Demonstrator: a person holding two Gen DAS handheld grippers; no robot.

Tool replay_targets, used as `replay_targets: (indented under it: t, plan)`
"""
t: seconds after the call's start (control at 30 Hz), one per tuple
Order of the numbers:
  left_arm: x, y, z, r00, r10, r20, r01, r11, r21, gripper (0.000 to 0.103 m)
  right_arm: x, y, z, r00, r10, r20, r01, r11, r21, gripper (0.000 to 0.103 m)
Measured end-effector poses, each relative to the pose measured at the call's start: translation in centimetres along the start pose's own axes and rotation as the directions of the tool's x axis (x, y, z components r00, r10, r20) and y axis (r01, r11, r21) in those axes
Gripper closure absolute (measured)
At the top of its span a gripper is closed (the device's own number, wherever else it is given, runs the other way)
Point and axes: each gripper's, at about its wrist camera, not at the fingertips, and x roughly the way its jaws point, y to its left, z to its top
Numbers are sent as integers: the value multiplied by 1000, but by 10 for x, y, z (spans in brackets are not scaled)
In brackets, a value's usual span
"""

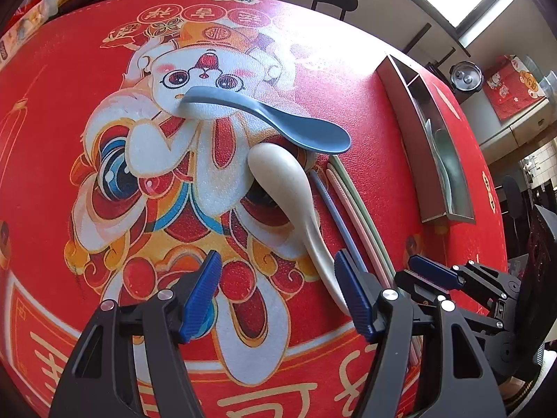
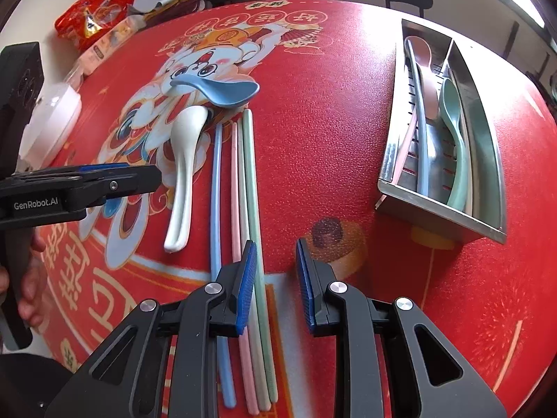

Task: Organize utensils
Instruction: 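Return both open tools to the remaining chopsticks in the pile, then close the right gripper on a green chopstick while the left gripper grasps a blue chopstick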

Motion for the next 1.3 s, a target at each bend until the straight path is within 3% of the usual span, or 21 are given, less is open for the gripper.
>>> replay_targets:
  t: [0.2,0.47,0.67,0.77,0.9,1.13,1.3]
  plan:
    - [0,-1,0,1000,-2,2,2,1000,2,38,0,-7,-1,999,-53,-13,53,999,0,80]
    - [0,0,0,1000,-4,2,4,1000,2,38,-9,-12,-1,1000,-13,18,13,1000,27,81]
    - [-2,0,-1,1000,-13,3,13,1000,6,38,0,-2,-4,1000,-19,-21,19,1000,-14,83]
    - [-2,0,-3,1000,-21,0,21,1000,2,41,-1,-1,-5,1000,-20,-22,20,1000,-24,97]
    - [0,-1,-4,999,-35,-6,35,999,0,48,-2,-8,-6,1000,-11,-13,11,1000,4,97]
    - [2,-13,-7,995,-93,-27,94,995,14,70,-1,-13,-6,1000,10,-5,-10,999,34,97]
    - [4,-26,-8,994,-101,-40,103,994,37,72,-1,-15,-7,999,31,-7,-31,998,47,97]
